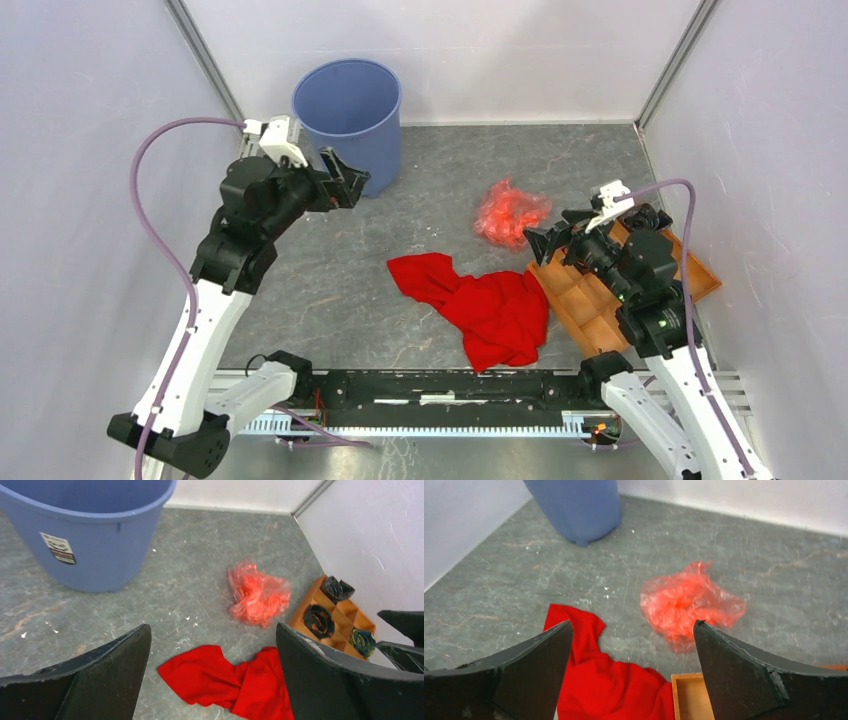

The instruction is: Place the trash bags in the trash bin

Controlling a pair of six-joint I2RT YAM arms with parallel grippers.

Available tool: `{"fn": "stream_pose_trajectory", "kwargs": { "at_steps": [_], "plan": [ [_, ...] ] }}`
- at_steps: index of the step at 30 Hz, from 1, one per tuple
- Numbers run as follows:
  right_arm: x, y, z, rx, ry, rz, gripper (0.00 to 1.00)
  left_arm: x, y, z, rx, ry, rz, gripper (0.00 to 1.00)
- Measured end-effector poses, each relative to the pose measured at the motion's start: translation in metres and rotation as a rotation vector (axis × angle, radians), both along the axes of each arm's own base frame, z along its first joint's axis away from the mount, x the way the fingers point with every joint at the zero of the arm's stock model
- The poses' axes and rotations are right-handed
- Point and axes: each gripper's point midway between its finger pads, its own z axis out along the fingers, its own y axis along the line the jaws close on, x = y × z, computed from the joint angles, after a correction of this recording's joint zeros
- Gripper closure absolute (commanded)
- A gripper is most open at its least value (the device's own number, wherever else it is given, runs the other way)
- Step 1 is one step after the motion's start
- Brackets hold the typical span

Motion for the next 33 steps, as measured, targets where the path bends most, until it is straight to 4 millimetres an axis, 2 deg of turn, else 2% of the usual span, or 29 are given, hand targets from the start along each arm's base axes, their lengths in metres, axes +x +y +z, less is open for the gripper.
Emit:
{"fn": "stream_pose_trajectory", "kwargs": {
  "at_steps": [3, 9, 14, 21, 24, 28, 31, 33],
  "plan": [
    [0.003, 0.0, -0.019, -0.024, 0.053, -0.024, 0.02, 0.003, -0.012, -0.011, 0.01, 0.031, -0.047, 0.0],
    [0.013, -0.009, -0.08, -0.112, 0.196, -0.102, 0.02, -0.006, -0.025, -0.023, 0.018, 0.053, -0.126, 0.0],
    [0.023, -0.018, -0.125, -0.195, 0.289, -0.163, 0.02, -0.015, -0.035, -0.042, 0.003, 0.072, -0.189, 0.0],
    [0.053, -0.03, -0.173, -0.31, 0.43, -0.275, 0.04, -0.031, -0.08, -0.091, -0.087, 0.205, -0.385, 0.0],
    [0.068, -0.034, -0.181, -0.301, 0.469, -0.304, 0.09, -0.043, -0.101, -0.111, -0.113, 0.265, -0.444, 0.0],
    [0.094, -0.043, -0.187, -0.198, 0.487, -0.347, 0.09, -0.062, -0.128, -0.137, -0.158, 0.343, -0.504, 0.0],
    [0.112, -0.048, -0.193, -0.103, 0.497, -0.359, 0.12, -0.073, -0.14, -0.152, -0.186, 0.394, -0.517, 0.0],
    [0.124, -0.048, -0.201, -0.045, 0.518, -0.351, 0.19, -0.074, -0.141, -0.155, -0.198, 0.409, -0.506, 0.0]
  ]
}}
